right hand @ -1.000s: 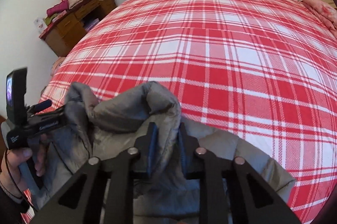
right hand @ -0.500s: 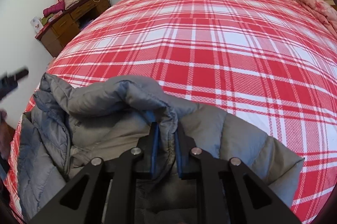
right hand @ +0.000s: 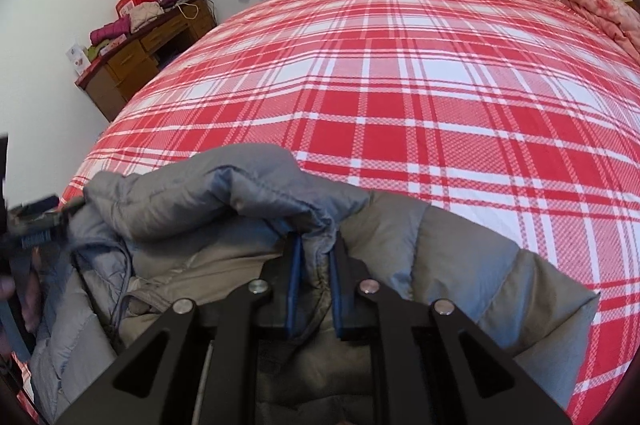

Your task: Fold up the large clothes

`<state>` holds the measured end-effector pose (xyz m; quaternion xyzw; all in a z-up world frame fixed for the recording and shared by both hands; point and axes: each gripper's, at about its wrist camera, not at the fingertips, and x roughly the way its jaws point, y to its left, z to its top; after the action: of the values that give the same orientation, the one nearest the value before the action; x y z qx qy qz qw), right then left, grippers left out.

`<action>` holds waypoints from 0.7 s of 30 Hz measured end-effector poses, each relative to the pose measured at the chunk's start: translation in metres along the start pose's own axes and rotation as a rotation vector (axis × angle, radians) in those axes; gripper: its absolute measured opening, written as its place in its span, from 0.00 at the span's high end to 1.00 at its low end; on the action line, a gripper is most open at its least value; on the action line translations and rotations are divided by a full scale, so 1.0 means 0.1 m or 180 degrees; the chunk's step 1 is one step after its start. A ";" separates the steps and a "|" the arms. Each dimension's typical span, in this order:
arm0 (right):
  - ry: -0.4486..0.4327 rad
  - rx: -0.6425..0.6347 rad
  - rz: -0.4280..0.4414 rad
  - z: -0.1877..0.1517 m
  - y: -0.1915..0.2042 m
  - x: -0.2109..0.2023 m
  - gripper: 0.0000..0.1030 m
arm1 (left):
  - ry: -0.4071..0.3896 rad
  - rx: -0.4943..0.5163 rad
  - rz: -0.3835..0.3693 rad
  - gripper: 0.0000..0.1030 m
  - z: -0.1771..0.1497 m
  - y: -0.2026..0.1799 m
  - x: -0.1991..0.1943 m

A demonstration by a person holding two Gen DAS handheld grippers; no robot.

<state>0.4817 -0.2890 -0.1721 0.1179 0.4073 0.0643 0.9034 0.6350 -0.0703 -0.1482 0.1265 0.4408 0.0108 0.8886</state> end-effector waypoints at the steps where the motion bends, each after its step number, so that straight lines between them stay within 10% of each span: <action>1: -0.0004 0.0006 -0.0002 0.00 0.00 0.00 0.87 | 0.0047 0.0081 0.0056 0.01 -0.04 -0.03 0.04; 17: 0.0003 0.0011 -0.0015 -0.02 -0.01 -0.01 0.87 | -0.0037 0.0086 0.0104 0.01 -0.19 -0.01 0.05; 21: -0.0005 0.0014 0.0002 -0.03 -0.02 -0.01 0.86 | -0.0515 -0.0171 -0.0297 0.01 -0.13 0.13 -0.51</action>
<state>0.4787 -0.2904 -0.1737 0.1201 0.4067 0.0636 0.9034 0.5947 -0.0613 -0.1122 0.0824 0.3726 -0.0291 0.9239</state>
